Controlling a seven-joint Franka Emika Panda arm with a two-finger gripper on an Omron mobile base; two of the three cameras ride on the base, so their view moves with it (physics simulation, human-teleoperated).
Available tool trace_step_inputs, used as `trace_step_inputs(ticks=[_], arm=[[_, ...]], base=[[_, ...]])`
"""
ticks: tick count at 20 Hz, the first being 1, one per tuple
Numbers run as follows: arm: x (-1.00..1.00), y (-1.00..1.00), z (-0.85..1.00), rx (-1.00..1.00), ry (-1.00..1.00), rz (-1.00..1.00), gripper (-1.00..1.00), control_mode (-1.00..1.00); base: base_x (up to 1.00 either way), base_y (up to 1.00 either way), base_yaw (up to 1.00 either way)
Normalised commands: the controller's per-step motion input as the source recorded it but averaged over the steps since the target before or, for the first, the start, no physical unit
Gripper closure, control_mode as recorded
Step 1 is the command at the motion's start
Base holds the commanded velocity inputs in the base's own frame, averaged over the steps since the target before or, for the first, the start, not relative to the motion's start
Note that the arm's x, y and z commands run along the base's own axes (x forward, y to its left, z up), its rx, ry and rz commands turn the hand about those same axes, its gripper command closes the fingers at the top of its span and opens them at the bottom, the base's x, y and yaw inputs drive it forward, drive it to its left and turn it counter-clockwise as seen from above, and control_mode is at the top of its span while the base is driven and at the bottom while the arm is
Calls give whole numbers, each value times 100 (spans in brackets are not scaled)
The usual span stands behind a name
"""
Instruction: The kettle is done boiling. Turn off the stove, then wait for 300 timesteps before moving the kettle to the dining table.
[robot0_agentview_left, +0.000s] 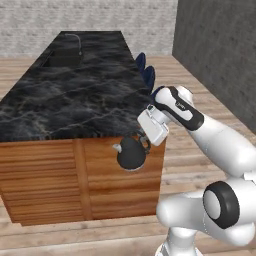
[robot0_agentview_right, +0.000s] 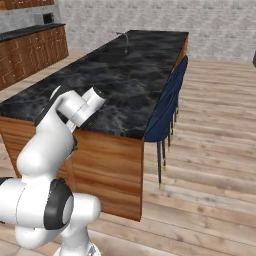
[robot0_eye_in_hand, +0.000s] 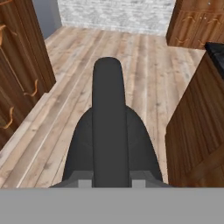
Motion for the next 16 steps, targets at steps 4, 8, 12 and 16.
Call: trace_step_inputs(ticks=[4,8,12,16], arm=[[0,0,0,0,0,0,100,100],[0,0,0,0,0,0,100,100],[0,0,0,0,0,0,100,-100],[2,-4,8,0,-2,0,100,-100]], base=[[28,-6,18],[3,0,1],[1,0,0],[0,0,0]])
